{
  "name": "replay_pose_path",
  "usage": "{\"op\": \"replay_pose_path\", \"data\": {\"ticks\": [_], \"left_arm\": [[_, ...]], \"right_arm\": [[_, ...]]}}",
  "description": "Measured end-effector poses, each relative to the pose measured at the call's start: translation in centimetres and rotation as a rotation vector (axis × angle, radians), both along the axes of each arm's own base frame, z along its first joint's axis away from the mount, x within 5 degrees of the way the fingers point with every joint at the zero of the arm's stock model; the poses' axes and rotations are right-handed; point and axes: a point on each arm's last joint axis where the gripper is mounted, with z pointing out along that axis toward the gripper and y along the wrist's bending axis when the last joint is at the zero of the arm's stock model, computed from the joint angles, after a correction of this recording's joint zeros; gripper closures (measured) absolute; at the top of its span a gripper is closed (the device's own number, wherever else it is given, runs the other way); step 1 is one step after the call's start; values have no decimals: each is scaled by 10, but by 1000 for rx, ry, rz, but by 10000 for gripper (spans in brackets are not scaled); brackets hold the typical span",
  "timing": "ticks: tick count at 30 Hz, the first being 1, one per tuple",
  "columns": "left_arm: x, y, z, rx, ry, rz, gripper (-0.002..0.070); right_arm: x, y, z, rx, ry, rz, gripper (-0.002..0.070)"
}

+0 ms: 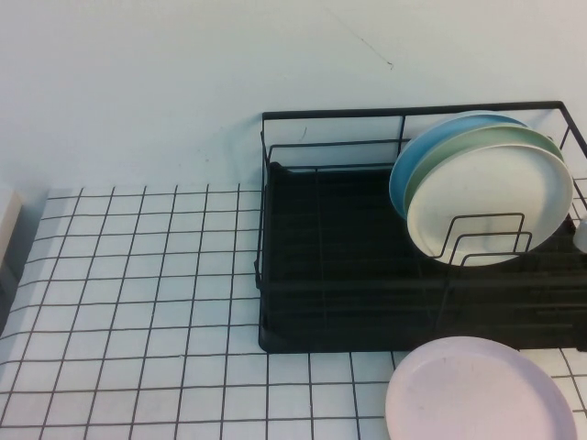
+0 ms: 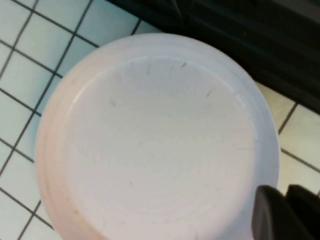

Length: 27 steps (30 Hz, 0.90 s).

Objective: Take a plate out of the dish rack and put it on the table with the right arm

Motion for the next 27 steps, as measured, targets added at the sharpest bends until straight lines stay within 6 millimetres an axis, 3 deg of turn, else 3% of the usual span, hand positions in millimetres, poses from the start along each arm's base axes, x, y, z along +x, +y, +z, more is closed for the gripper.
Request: {"op": "replay_pose_path", "data": {"ticks": [6,10,18,27], "left_arm": [[0,0,0,0,0,0,678],[0,0,0,0,0,0,678],[0,0,0,-4,0,1,678],[0,0,0,-4,0,1,678]], "right_arm": [[-41,-9,64,-55,-320,18,668],[-69,-18,90,-120,-474,-9,670],[-99,-31,111,-216,-618,-85,671],[-103,-31,113,-210,-631,-94,675]]}}
